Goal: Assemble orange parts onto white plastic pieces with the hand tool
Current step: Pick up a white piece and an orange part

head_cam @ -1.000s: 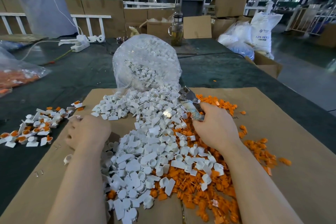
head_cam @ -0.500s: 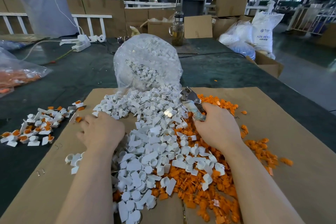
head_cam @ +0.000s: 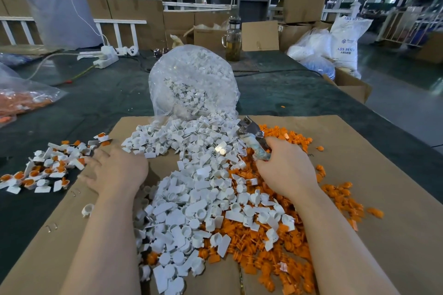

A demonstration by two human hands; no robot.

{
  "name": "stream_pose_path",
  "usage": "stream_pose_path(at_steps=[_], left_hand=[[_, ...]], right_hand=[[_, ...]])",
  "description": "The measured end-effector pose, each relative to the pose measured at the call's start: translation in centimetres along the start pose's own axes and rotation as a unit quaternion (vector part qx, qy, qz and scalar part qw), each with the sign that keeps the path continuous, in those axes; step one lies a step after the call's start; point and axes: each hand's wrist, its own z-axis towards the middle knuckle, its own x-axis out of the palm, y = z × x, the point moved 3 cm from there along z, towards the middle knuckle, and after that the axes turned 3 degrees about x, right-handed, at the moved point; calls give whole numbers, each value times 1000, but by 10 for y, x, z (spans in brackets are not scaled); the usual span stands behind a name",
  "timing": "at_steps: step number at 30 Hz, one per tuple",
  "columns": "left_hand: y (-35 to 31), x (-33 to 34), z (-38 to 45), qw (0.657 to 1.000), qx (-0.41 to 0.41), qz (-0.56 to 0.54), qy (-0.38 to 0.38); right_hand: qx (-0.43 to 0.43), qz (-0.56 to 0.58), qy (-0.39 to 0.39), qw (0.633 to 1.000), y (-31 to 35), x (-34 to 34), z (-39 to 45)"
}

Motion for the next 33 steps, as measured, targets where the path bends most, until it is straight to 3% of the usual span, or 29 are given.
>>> stream_pose_path(at_steps=[6,15,22,26,28,33], left_hand=[[-13,7,-10,997,-9,-12,71],[-33,19,-26,977,128,-132,105],[-37,16,-36,973,196,-117,38],[-40,14,-37,967,224,-121,20],[-43,13,-39,962,233,-142,17],[-48,11,-44,941,250,-228,30]], right_hand=[[51,-50,-4,997,-8,3,1],[86,-99,56,990,-8,6,-2],[68,-96,77,990,-5,8,-1],[72,-95,22,993,-1,7,-2],[98,-109,-3,989,-1,2,-3],[145,-106,17,984,-9,1,-2]])
